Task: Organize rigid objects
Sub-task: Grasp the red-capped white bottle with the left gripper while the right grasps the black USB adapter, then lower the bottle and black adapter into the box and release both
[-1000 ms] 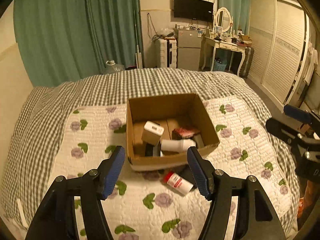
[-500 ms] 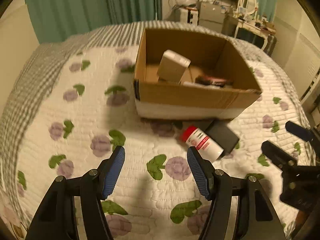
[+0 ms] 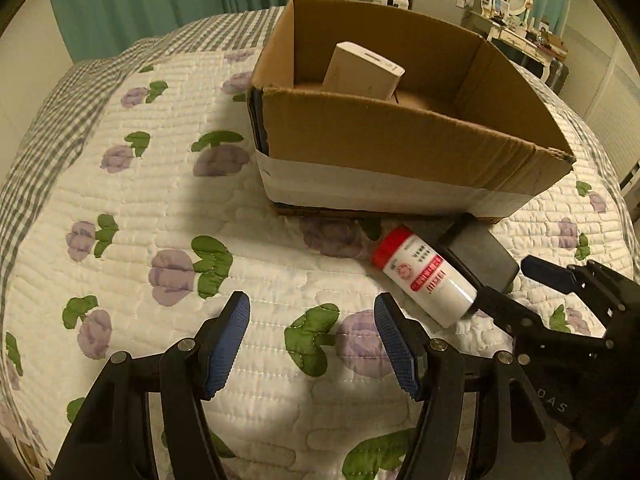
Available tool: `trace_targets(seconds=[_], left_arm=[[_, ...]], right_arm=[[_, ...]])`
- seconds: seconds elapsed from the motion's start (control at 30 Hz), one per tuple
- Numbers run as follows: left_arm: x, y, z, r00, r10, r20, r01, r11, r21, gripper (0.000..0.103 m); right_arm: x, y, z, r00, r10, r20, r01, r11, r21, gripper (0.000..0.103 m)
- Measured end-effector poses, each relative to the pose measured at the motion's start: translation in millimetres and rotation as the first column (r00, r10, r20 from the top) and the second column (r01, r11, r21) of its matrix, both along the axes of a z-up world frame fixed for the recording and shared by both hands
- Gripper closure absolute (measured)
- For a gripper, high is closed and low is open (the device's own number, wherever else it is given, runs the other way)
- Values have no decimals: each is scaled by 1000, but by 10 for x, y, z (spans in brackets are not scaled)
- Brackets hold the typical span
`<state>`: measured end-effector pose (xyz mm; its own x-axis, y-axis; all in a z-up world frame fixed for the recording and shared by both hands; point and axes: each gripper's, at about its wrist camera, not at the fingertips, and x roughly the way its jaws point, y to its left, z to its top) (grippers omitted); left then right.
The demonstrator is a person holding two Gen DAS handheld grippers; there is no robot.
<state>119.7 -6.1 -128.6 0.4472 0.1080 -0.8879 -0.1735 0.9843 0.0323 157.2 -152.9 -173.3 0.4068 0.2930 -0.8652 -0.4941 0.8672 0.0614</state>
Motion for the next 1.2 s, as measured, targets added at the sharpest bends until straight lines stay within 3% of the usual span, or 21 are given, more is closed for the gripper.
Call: trace_targets(seconds=[0.17,0.2,0.33,0.47,0.57,0.7,0.77,0.93,1.2], left_arm=[[36,-33,-25,1000,-3,-13,3,1000,12,36],[37,-43,-17,1000,-5,-12,5,1000,16,36],[47,-127,48,1000,-15,-9,15,1000,9,36],[76,-310,80,998,-61,-4,60,998,-18,35],[141,-457,41,997,-74,-11,73,997,-36,36],[274,-557,-43,999,-41,-24,39,997,-70,36],[337,-597,-94,1000,-12,-25,11,999,-43,35],[454,-604,-210,999,47,-7,-47,999,-20,35],[587,-613,-447,998,54,-32,-55,998,-43,36]], right_arm=[[117,112,-125,1000,18,-22,-19,1000,-17,47],[139,129,-156,999,21,-33,-21,1000,-18,54],[91,125,-133,999,35,-14,-35,999,-13,56],[-85,-88,-7,999,-30,38,29,1000,11,58],[-225,-414,84,987,-147,70,145,989,34,59],[-278,-689,84,964,-255,72,252,967,45,59],[-262,-770,49,958,-282,55,278,958,67,59],[-236,-756,40,957,-283,57,279,958,64,59],[-226,-728,-54,959,-281,32,278,958,71,59]])
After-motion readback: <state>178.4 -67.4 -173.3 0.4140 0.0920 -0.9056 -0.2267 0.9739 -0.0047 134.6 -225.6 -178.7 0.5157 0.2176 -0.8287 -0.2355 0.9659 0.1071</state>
